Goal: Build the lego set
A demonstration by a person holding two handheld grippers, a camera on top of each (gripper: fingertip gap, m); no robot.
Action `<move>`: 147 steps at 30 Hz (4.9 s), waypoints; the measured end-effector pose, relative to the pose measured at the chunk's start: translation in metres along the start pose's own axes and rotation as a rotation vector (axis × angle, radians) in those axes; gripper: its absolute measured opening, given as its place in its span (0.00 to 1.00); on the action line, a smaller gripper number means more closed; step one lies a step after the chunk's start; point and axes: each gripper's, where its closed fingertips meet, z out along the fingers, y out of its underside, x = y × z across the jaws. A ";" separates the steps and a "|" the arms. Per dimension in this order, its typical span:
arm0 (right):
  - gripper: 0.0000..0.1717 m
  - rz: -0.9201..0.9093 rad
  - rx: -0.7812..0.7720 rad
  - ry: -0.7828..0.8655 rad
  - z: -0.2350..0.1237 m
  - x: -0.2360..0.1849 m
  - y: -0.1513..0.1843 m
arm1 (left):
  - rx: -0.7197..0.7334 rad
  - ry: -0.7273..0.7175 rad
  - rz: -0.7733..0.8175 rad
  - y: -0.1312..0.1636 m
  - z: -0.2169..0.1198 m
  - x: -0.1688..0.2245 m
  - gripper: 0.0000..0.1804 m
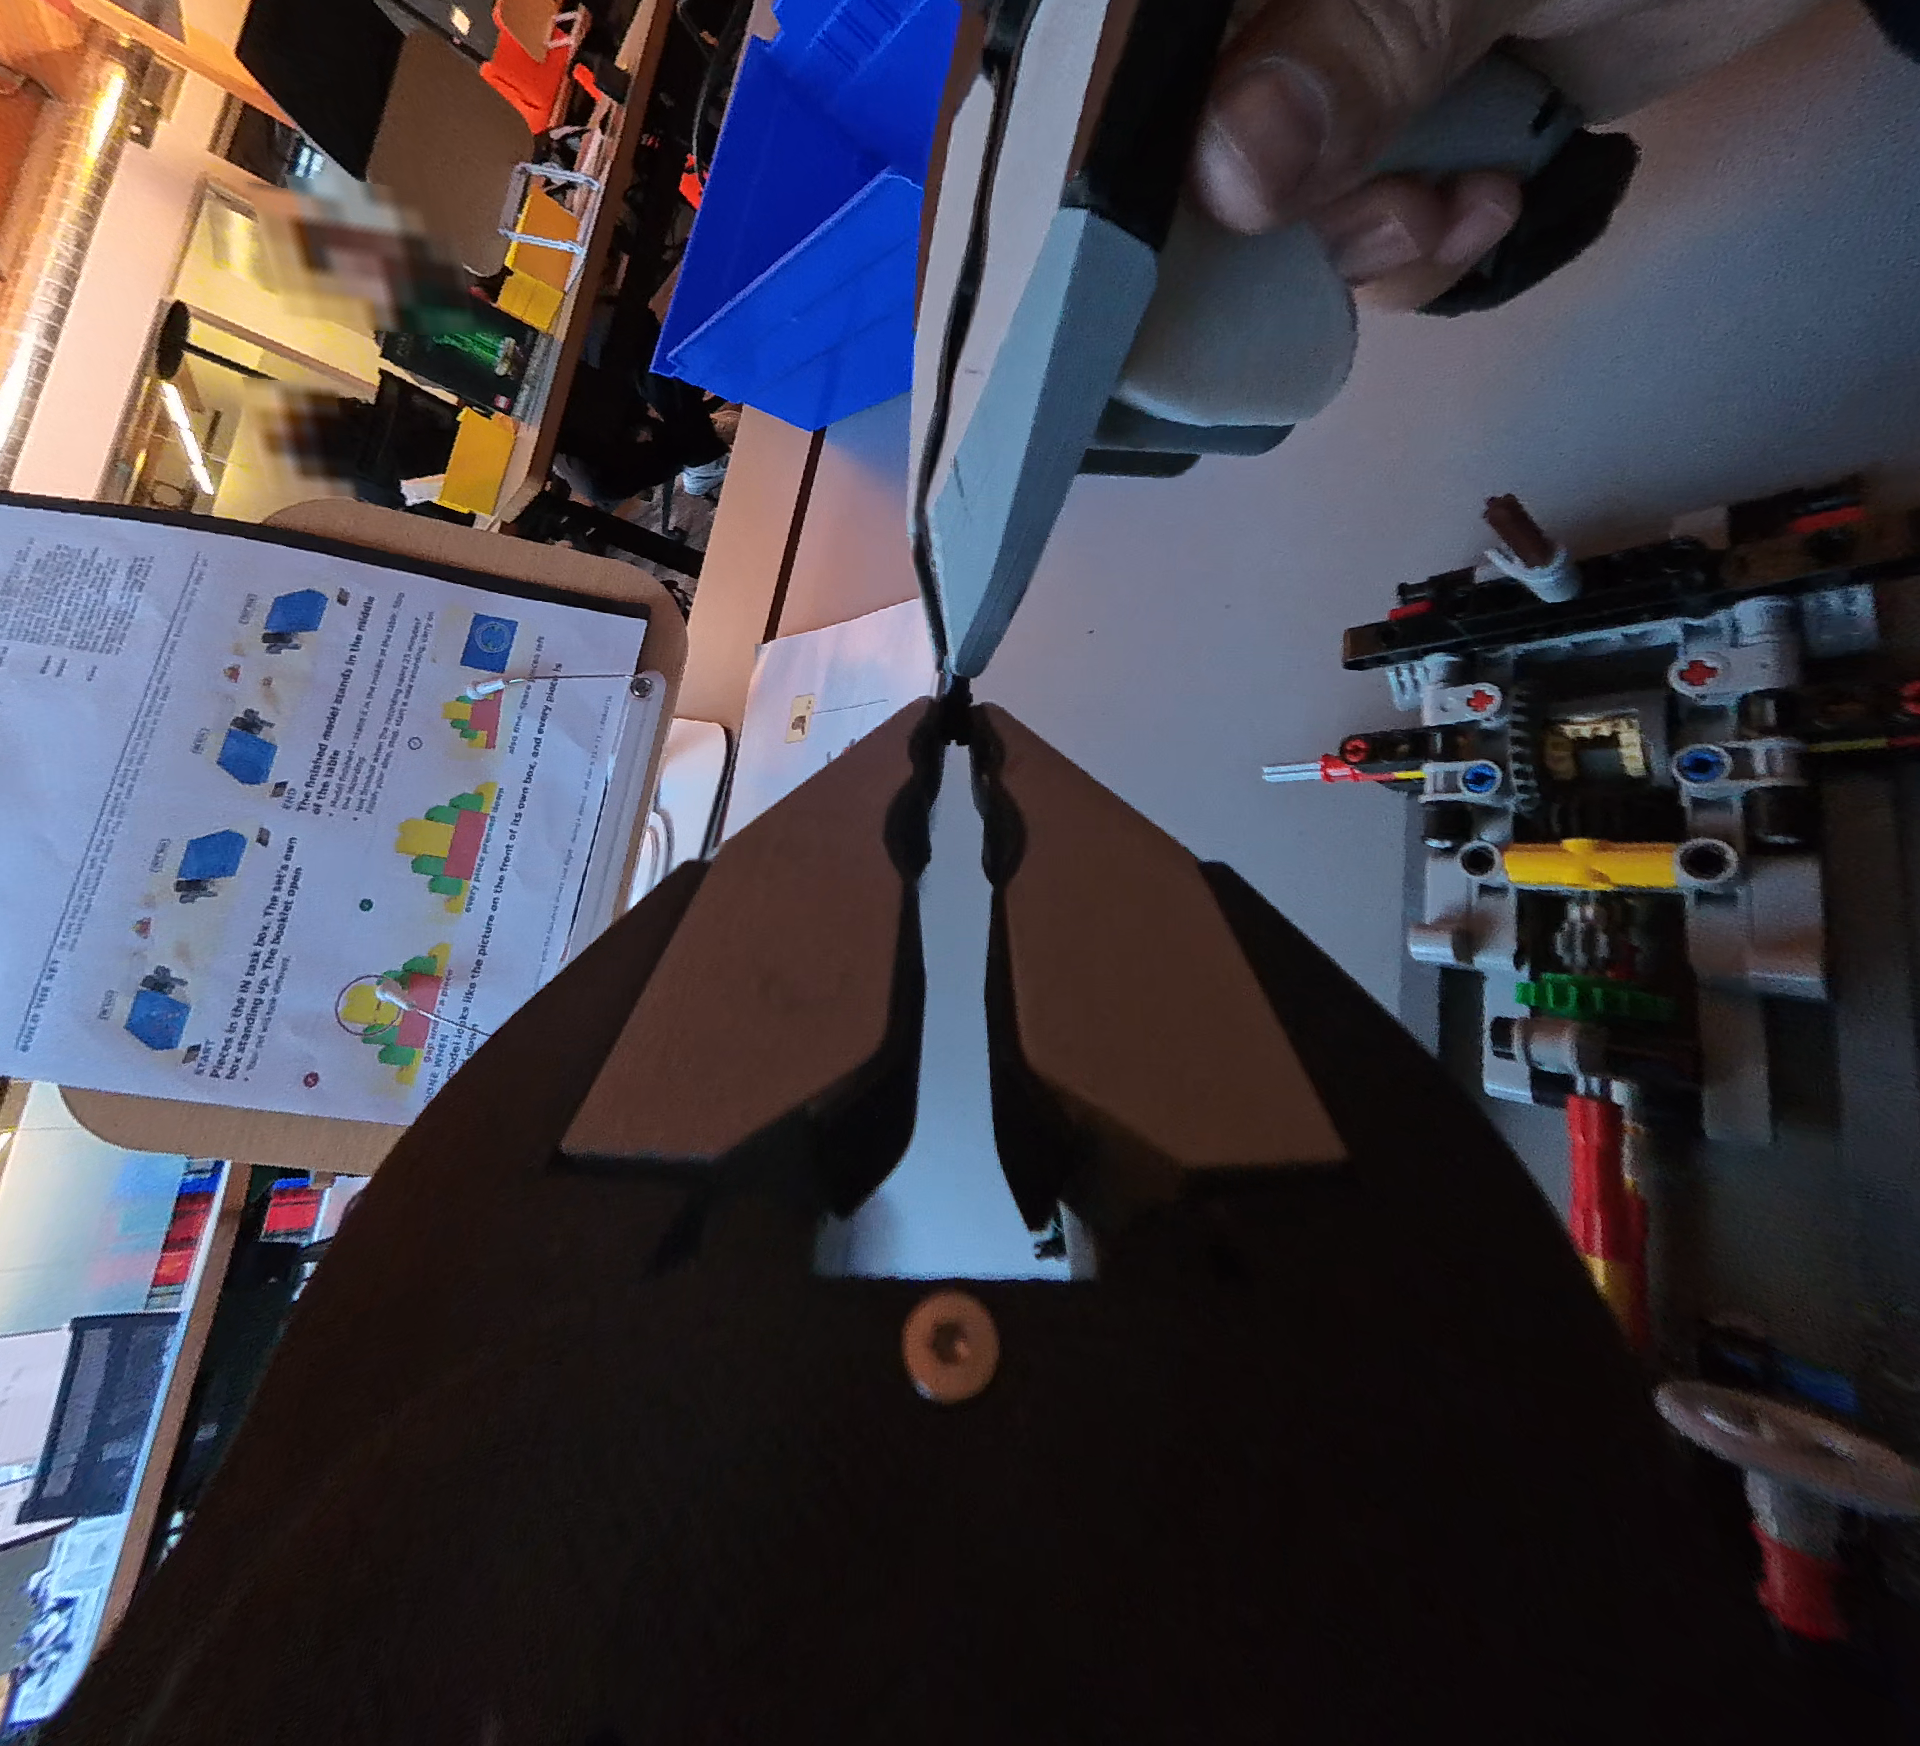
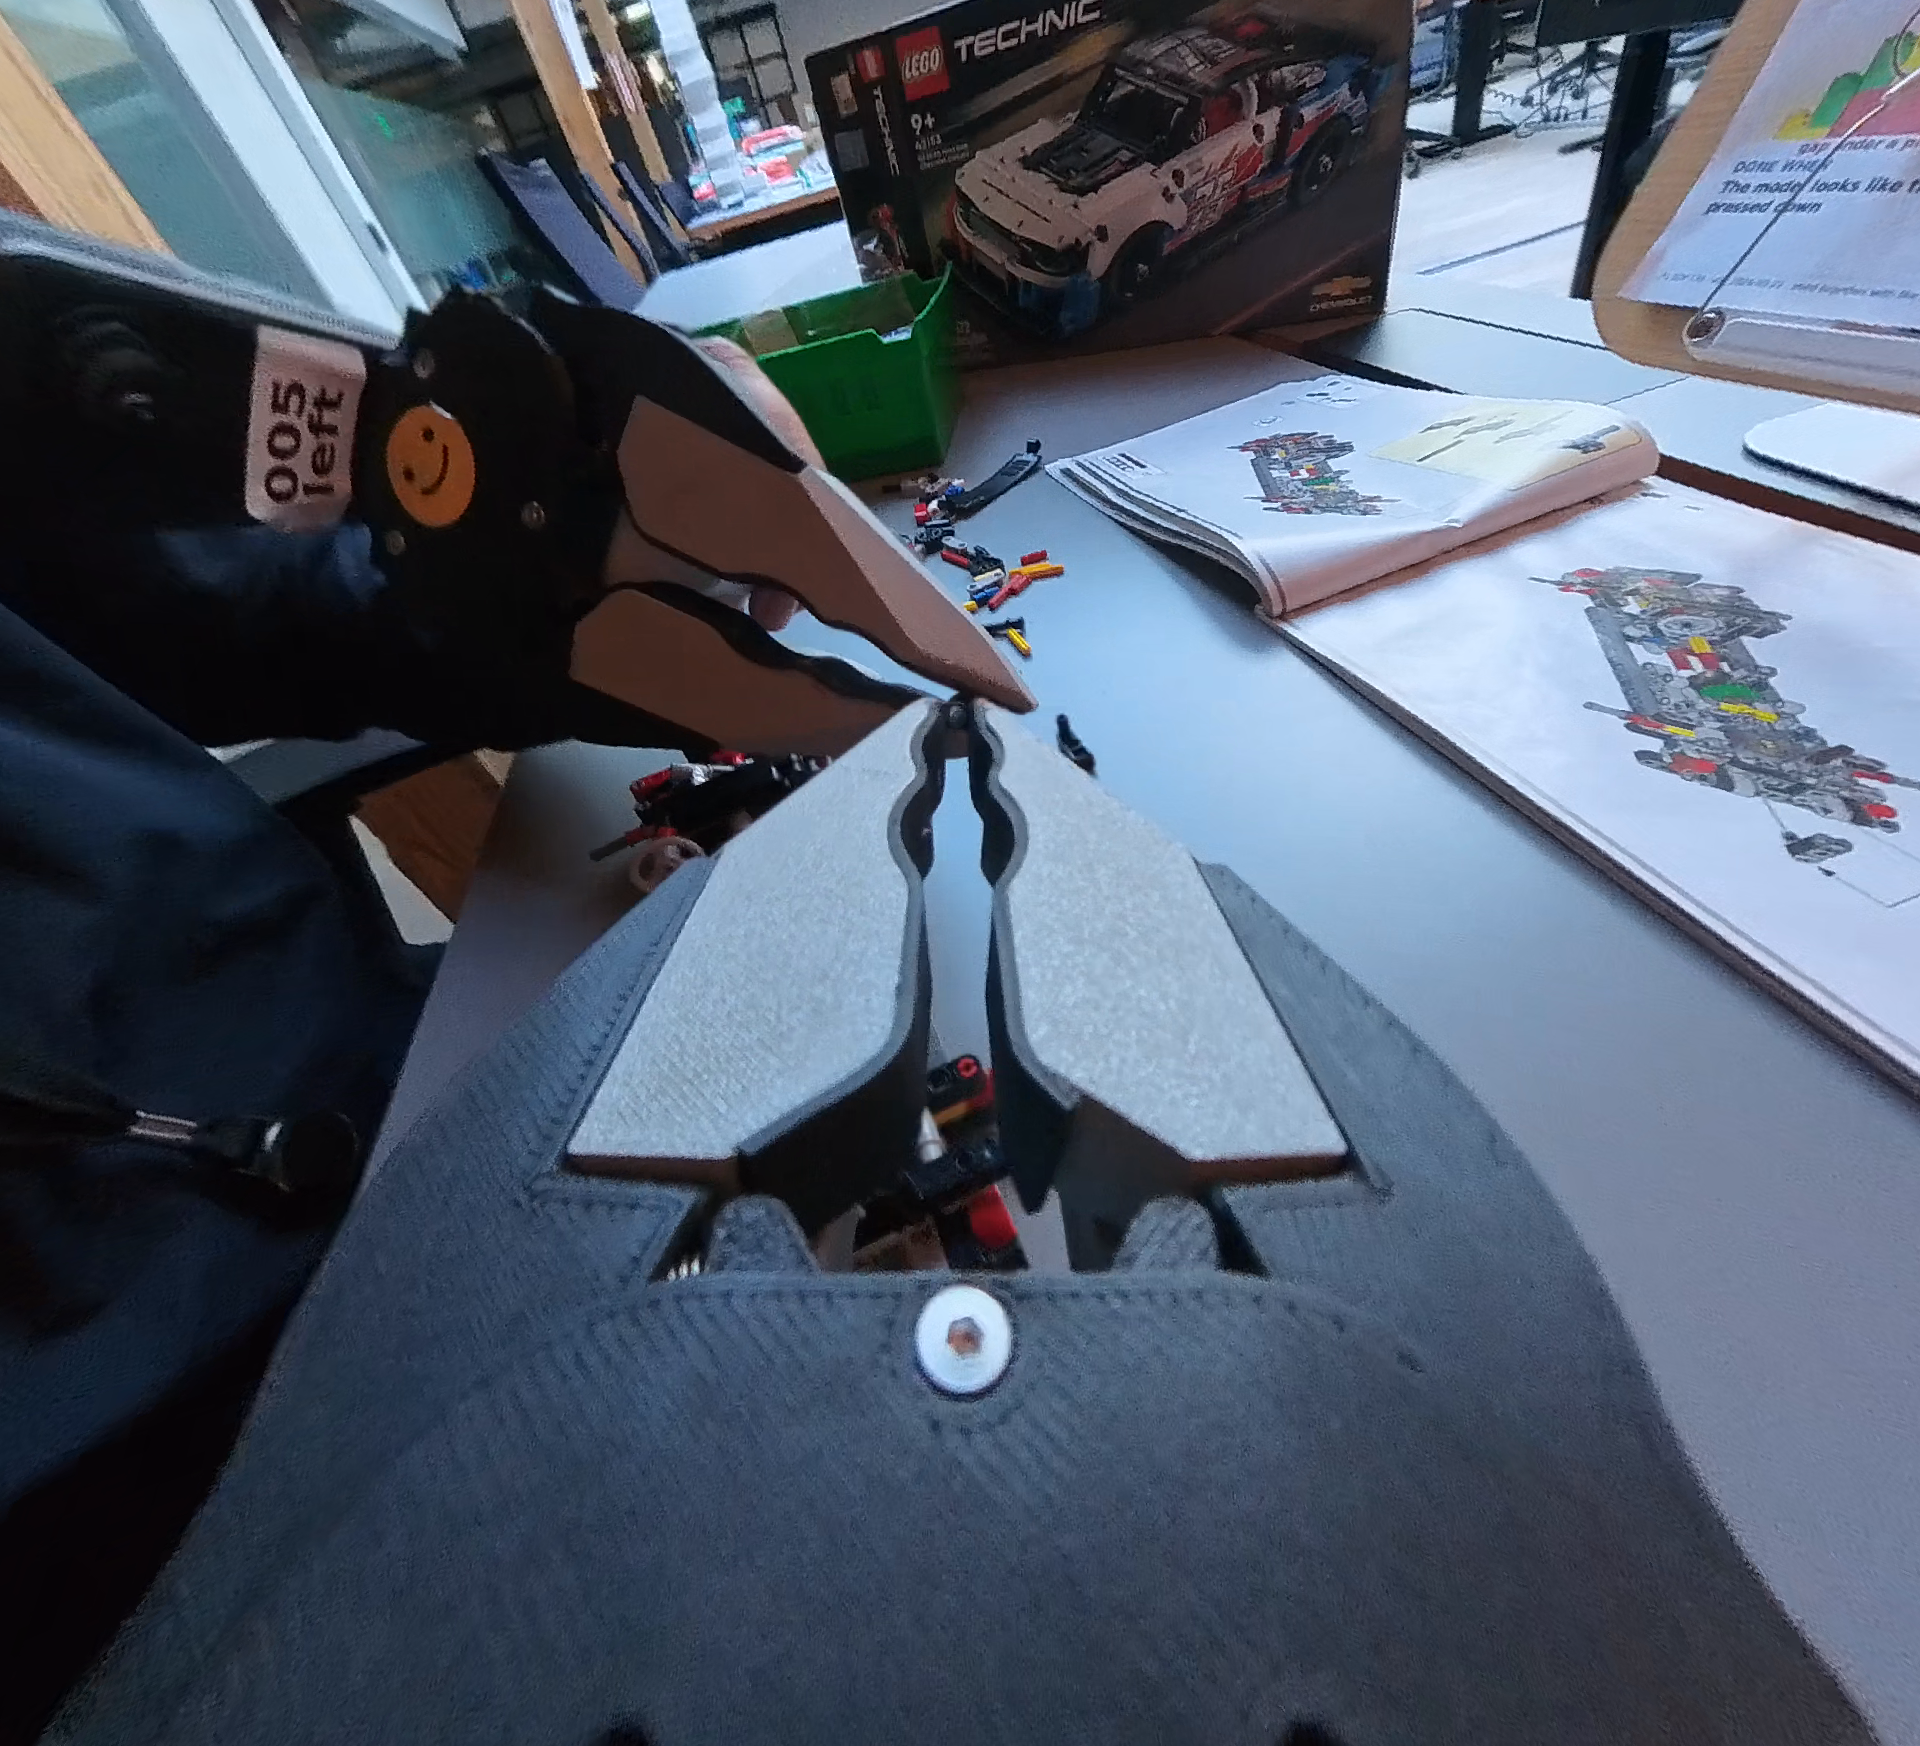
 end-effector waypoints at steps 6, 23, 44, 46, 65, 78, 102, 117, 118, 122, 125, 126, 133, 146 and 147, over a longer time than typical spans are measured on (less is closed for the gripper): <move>0.00 0.105 0.060 -0.047 0.001 -0.001 -0.006 | -0.021 -0.086 0.033 -0.001 -0.001 -0.007 0.01; 0.00 0.111 0.077 0.012 0.005 0.003 -0.010 | -0.093 -0.157 0.024 0.001 0.002 -0.013 0.01; 0.00 -0.190 -0.556 0.057 0.037 0.023 0.055 | -0.257 0.733 -0.341 0.107 0.002 0.052 0.14; 0.01 -0.203 -0.621 0.037 0.044 0.025 0.061 | -0.258 0.737 -0.304 0.110 0.009 0.057 0.14; 0.01 -0.361 -0.860 0.038 0.056 0.035 0.094 | 0.010 0.891 -0.371 0.099 0.021 0.063 0.04; 0.01 -0.438 -0.957 0.018 0.054 0.039 0.101 | 0.042 0.924 -0.370 0.098 0.023 0.063 0.04; 0.00 -0.239 -0.771 0.050 0.047 0.041 0.088 | 0.055 0.934 -0.412 0.094 0.026 0.064 0.04; 0.00 -0.267 -0.735 0.045 0.059 0.032 0.067 | 0.056 0.939 -0.422 0.095 0.025 0.063 0.04; 0.00 -0.277 -0.798 0.060 0.057 0.037 0.080 | 0.055 0.940 -0.425 0.095 0.025 0.063 0.04; 0.00 -0.313 -0.826 0.077 0.055 0.038 0.081 | 0.052 0.935 -0.419 0.094 0.024 0.063 0.04; 0.01 -0.298 -0.927 0.007 0.053 0.033 0.115 | 0.066 0.934 -0.437 0.092 0.024 0.061 0.04; 0.00 -0.350 -0.922 0.021 0.055 0.032 0.112 | 0.058 0.938 -0.437 0.092 0.024 0.063 0.04; 0.00 -0.139 -0.366 0.166 0.038 0.052 0.017 | 0.053 0.931 -0.441 0.092 0.024 0.062 0.04; 0.10 -0.050 -0.201 0.082 0.009 0.065 0.026 | 0.018 0.895 -0.596 0.088 0.014 0.007 0.03; 0.09 -0.049 -0.206 0.074 0.008 0.064 0.029 | -0.011 0.888 -0.562 0.091 0.021 0.018 0.03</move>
